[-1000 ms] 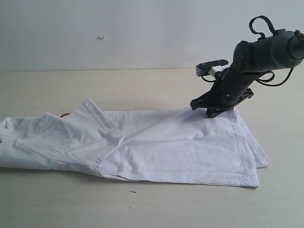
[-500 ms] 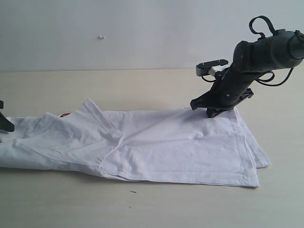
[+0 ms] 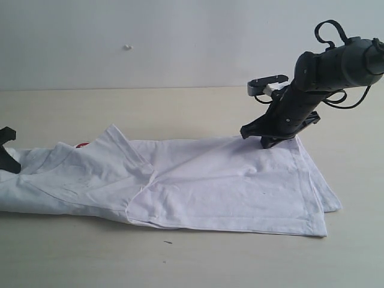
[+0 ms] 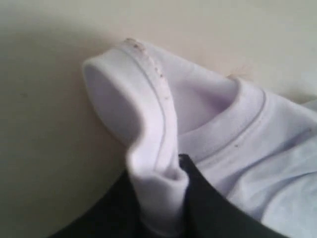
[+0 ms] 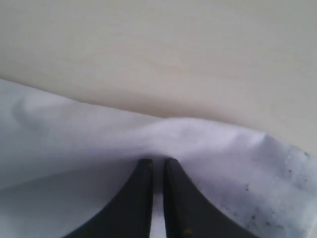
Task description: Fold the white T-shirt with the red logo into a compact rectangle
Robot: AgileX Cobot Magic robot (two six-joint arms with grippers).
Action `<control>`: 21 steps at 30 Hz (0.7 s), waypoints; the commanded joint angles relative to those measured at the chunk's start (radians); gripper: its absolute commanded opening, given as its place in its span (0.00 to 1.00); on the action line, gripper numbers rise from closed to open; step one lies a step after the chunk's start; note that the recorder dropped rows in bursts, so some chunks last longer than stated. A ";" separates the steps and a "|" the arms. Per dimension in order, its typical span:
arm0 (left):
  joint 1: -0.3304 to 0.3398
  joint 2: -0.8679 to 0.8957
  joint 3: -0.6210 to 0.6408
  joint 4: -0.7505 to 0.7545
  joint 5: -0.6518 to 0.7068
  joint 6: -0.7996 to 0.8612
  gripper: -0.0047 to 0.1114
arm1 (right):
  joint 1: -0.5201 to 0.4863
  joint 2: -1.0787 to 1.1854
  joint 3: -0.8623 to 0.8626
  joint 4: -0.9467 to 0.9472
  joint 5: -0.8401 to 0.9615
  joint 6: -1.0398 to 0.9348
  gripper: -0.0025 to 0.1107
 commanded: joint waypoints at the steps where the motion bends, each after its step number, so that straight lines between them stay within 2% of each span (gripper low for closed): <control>1: -0.006 -0.015 0.010 0.041 0.015 -0.028 0.04 | -0.006 -0.004 -0.009 -0.006 -0.001 -0.001 0.12; 6: -0.011 -0.097 0.010 -0.107 0.078 -0.018 0.04 | -0.006 -0.038 -0.017 -0.001 0.008 0.010 0.12; 13: -0.077 -0.245 0.010 -0.160 0.125 -0.020 0.04 | -0.006 -0.118 -0.059 0.069 0.107 0.013 0.12; 17: -0.166 -0.314 0.002 -0.223 0.137 -0.020 0.04 | -0.006 -0.185 -0.062 0.090 0.156 0.007 0.12; 21: -0.304 -0.346 -0.045 -0.302 0.150 -0.027 0.04 | -0.006 -0.278 -0.062 0.090 0.247 0.007 0.12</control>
